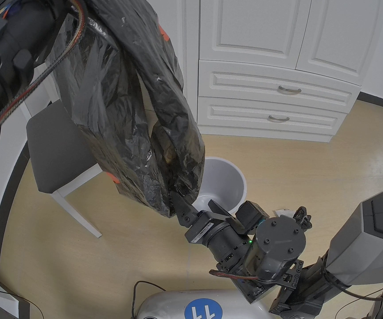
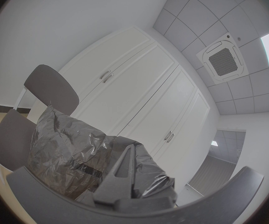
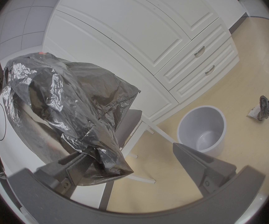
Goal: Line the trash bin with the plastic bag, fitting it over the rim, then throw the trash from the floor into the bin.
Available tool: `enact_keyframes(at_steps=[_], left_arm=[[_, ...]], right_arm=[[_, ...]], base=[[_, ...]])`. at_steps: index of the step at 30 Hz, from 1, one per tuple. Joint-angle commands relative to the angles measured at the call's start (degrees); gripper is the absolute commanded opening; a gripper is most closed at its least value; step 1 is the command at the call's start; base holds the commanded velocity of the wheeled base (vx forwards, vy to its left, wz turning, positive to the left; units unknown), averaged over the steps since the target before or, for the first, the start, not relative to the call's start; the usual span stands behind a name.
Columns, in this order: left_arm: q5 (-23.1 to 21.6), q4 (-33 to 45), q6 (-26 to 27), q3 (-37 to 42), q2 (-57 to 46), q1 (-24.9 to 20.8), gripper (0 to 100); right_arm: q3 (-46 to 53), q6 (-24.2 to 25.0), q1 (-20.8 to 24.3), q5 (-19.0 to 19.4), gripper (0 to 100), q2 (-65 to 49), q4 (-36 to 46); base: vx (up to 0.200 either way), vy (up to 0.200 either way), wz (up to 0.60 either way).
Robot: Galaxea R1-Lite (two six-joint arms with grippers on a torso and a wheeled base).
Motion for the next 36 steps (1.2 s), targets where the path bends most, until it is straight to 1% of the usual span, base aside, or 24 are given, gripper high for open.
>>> enact_keyframes(at_steps=[1, 5, 10, 17, 26, 36], left_arm=[[0.0, -0.9, 0.0, 0.0, 0.2, -0.7, 0], [0.0, -2.3, 0.4, 0.0, 0.6, -0.7, 0], [0.0, -3.4, 0.7, -0.5, 0.4, -2.3, 0], [0.0, -4.3, 0.8, -0.4, 1.2, -3.7, 0], [0.0, -4.3, 0.9, -0.8, 0.4, -3.8, 0], [0.1, -4.3, 0.9, -1.3, 0.2, -3.8, 0]], right_arm=[[0.9, 0.0, 0.2, 0.2, 100, -2.0, -1.1], [0.9, 0.0, 0.2, 0.4, 100, -1.5, -1.1], [0.7, 0.0, 0.3, 0.3, 100, -1.3, -1.1], [0.8, -1.0, 0.9, 0.3, 100, -8.2, -1.0], [0.3, -0.8, 0.3, 0.3, 100, -2.8, -1.1], [0.8, -0.4, 0.2, 0.4, 100, -2.3, -1.1]], base=[[0.0, 0.0, 0.0], [0.0, 0.0, 0.0], [0.0, 0.0, 0.0], [0.0, 0.0, 0.0], [0.0, 0.0, 0.0], [0.0, 0.0, 0.0]])
